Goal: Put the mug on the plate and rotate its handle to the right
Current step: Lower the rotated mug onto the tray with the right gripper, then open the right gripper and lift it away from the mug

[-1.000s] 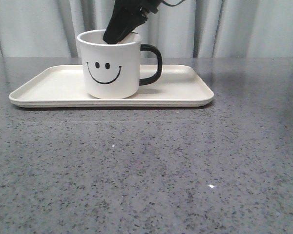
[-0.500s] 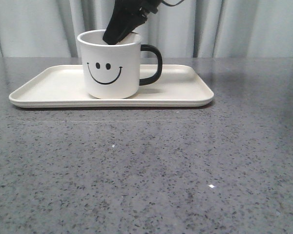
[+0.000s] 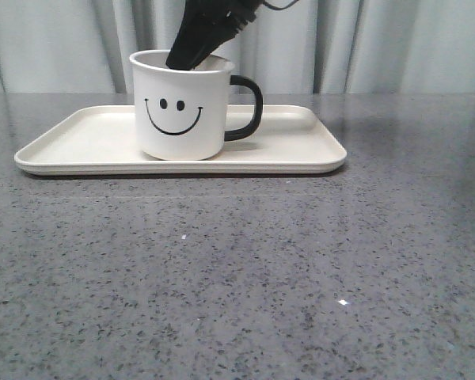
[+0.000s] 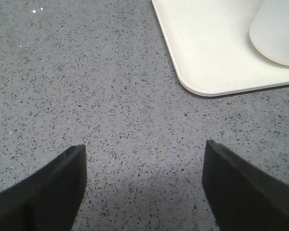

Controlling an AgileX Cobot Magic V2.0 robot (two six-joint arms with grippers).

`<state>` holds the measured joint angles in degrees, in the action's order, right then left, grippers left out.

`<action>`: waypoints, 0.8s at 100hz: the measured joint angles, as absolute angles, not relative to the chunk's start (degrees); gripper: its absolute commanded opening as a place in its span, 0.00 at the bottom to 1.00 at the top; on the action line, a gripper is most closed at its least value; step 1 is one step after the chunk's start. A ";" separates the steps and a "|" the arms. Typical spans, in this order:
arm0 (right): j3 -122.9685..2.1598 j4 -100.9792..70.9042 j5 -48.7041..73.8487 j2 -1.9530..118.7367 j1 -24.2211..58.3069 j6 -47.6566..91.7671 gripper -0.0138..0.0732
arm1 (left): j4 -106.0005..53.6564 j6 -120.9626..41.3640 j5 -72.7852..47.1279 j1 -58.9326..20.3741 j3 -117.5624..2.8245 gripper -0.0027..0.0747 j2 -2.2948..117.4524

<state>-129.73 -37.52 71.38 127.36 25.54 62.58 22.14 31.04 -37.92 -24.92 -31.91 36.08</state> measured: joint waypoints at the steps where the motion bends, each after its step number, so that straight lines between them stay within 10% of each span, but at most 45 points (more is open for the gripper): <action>1: -129.73 -37.52 71.38 127.36 25.54 62.58 0.56 | 22.14 31.04 -37.92 -24.92 -31.91 0.67 36.08; 24: -129.73 -37.52 70.73 127.09 25.42 59.65 0.71 | 22.14 31.04 -37.92 -24.92 -31.91 0.67 36.08; 80: -129.46 -34.89 71.40 108.71 18.48 42.93 0.71 | 22.14 31.04 -38.02 -24.92 -31.91 0.67 36.08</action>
